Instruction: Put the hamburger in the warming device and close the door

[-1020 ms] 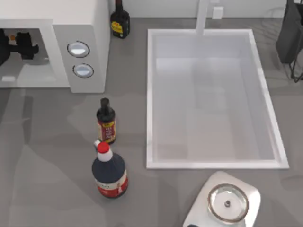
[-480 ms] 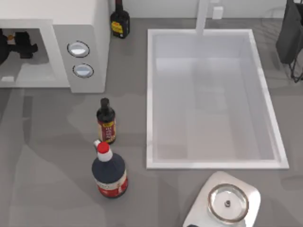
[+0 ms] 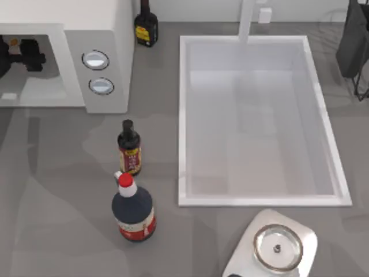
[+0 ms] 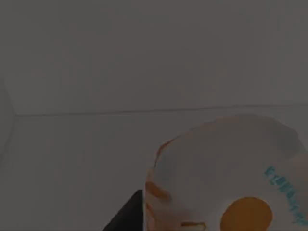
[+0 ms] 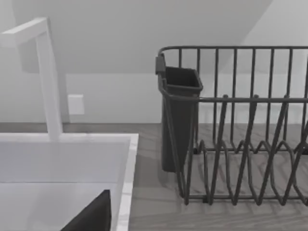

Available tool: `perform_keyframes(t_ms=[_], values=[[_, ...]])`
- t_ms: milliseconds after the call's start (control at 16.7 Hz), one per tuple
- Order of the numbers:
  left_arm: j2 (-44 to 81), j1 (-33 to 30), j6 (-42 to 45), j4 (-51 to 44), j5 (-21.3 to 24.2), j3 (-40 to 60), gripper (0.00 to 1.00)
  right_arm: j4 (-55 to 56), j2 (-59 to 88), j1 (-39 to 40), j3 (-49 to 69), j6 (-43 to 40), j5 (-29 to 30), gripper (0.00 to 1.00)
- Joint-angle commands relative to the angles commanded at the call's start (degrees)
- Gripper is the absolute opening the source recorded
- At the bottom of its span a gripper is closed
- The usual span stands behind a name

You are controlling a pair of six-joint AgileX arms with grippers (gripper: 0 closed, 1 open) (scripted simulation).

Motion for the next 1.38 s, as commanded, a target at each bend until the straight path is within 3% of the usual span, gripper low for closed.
perform_keyframes(t_ms=[480,540,900,1380], values=[[0.0,0.0,0.0,0.0,0.0,0.0,1.00,0.0,0.0,0.0,0.0,0.0,0.0,1.00],[-10.1,-0.4,0.7,4.8,1.7,-15.0,1.00,0.0,0.0,0.0,0.0,0.0,0.0,1.00],[-15.4,1.3,1.4,9.7,3.2,-24.3,1.00,0.0,0.0,0.0,0.0,0.0,0.0,1.00],[-31.8,6.2,3.1,23.9,7.8,-58.1,1.00,0.0,0.0,0.0,0.0,0.0,0.0,1.00]])
